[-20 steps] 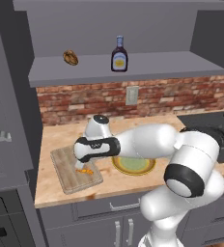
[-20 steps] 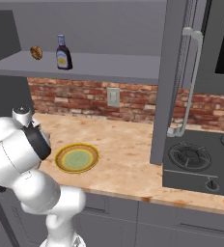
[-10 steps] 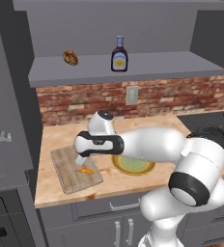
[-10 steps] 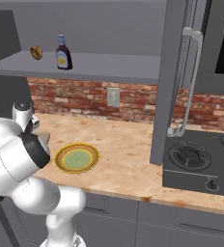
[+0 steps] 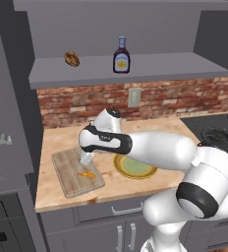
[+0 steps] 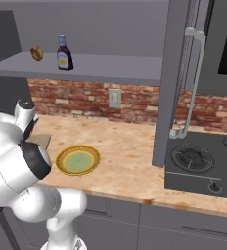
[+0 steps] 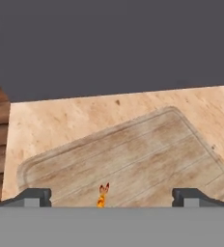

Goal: Pick the shrimp from the plate and place it on the cutting board. Then pick the condiment bottle from the cabinet and place it next to the cutting board.

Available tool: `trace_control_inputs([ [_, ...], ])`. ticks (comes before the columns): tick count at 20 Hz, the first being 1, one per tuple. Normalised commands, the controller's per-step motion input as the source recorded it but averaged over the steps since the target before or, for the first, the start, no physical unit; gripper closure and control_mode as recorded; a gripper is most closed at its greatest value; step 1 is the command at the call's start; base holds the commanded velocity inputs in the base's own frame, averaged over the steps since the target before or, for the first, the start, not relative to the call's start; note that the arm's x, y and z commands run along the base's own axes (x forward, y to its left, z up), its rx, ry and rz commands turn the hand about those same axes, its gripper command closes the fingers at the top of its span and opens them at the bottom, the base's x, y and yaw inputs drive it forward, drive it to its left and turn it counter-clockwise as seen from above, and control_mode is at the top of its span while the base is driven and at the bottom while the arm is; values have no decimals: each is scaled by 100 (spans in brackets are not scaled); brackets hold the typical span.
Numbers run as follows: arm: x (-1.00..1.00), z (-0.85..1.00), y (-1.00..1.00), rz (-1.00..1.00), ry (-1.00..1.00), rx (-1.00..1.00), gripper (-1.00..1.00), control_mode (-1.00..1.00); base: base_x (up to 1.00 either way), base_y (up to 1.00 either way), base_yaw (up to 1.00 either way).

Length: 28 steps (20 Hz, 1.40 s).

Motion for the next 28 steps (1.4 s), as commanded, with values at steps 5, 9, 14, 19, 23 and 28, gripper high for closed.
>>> trace_control_inputs([
  [5,-13,17,-6,13,-5,4,-100,-100,0,0,0],
  [9,-15,14,-5,13,-3,4,-100,-100,0,0,0],
  [14,-23,16,-8,9,-2,8,-100,-100,0,0,0],
  [19,-28,21,-9,2,0,12,-100,-100,0,0,0],
  [23,-26,19,-12,0,0,16,-100,-100,0,0,0],
  [28,-23,20,-15,0,0,17,-100,-100,0,0,0],
])
